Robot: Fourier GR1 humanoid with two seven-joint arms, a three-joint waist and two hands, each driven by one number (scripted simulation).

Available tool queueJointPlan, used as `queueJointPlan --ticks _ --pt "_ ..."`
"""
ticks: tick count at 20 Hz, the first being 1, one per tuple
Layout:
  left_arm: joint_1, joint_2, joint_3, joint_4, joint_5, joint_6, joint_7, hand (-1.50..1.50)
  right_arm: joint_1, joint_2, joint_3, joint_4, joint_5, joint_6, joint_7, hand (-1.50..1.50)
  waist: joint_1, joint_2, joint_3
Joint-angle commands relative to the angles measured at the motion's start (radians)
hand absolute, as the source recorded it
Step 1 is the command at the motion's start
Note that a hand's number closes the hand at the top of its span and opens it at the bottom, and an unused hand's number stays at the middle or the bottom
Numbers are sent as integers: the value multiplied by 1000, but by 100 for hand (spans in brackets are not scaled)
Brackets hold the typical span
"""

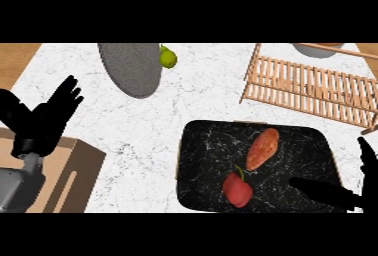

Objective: Pick the sweet potato from the tray and place it in the tiered shelf

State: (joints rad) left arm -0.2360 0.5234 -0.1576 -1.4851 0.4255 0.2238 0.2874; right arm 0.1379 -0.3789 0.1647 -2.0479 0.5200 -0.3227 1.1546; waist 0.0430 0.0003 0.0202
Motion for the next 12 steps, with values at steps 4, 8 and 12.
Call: queueJointPlan --ticks 4,8,12 --pt "116 -82 -75 71 7 2 18 0 -128 74 28 110 86 72 254 -150 14 17 -28" --pt "102 -83 -61 110 -3 4 -3 0 -137 121 60 151 162 107 275 -150 -9 18 -29" --pt "137 -77 -56 81 15 -5 6 0 -171 184 60 165 224 126 301 -150 -8 7 -27"
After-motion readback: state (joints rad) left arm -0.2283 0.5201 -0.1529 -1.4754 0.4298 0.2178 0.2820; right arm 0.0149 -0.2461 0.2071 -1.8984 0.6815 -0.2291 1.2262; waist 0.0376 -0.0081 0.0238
